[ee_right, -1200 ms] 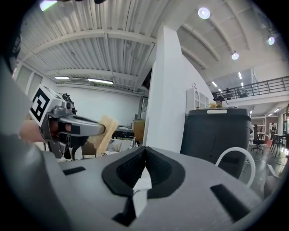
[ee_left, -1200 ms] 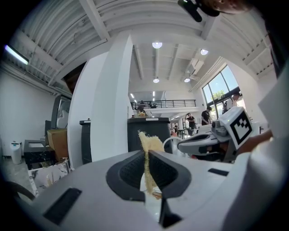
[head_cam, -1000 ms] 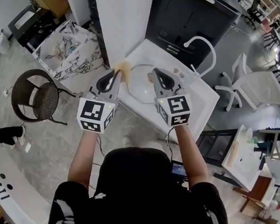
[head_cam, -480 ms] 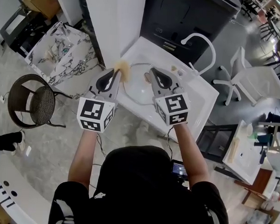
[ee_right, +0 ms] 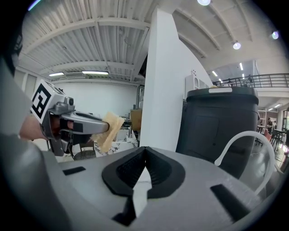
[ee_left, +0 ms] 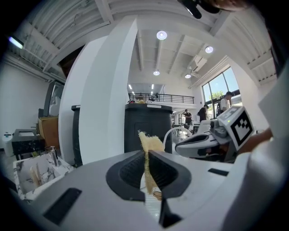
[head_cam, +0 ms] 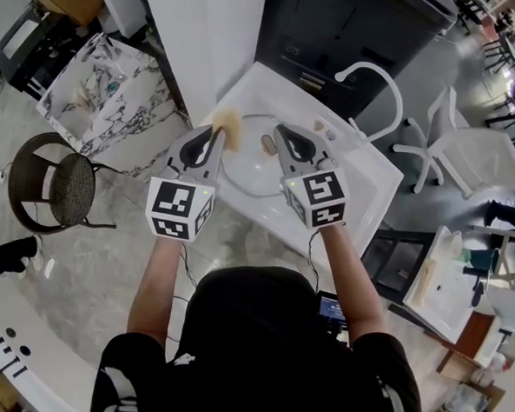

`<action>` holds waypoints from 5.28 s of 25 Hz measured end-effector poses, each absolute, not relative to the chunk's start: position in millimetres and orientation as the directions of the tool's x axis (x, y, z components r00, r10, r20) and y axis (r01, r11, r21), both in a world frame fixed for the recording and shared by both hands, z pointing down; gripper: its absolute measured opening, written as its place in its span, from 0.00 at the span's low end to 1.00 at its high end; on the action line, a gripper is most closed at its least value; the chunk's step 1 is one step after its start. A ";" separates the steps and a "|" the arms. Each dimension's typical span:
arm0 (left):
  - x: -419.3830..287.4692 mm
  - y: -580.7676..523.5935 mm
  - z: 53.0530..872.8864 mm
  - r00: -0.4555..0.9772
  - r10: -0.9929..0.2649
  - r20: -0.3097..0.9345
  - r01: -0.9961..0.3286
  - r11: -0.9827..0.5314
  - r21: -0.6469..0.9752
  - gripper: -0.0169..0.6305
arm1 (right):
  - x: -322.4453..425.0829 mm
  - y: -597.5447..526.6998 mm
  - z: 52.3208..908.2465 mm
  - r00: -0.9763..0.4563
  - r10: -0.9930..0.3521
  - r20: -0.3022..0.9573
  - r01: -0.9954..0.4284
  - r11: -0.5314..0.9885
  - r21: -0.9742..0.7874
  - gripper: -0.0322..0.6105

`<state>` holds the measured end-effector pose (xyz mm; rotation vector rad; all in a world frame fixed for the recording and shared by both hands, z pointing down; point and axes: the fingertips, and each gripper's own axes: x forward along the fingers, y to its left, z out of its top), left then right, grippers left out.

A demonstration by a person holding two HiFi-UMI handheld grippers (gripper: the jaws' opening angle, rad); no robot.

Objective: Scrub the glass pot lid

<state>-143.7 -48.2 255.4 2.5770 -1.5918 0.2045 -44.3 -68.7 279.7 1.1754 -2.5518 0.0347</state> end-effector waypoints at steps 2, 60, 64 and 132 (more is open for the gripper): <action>-141.8 -54.8 265.6 0.439 -0.879 0.186 -0.897 -0.442 0.030 0.05 | -42.3 -74.2 289.8 -0.603 -0.722 0.341 -0.736 0.668 0.112 0.05; -105.3 -86.3 511.3 0.355 -0.690 0.630 -0.903 -0.428 0.039 0.05 | -13.4 -98.1 601.6 -0.522 -0.105 0.847 -0.464 0.868 -0.178 0.51; -103.5 -83.9 516.5 0.359 -0.682 0.637 -0.901 -0.432 0.045 0.05 | -15.1 -97.0 604.3 -0.541 -0.082 0.837 -0.473 0.852 -0.223 0.51; -87.4 -123.6 592.7 0.420 -0.283 0.862 -0.635 -0.770 0.057 0.05 | -14.4 -97.5 606.2 -0.571 -0.077 0.818 -0.459 0.855 -0.240 0.52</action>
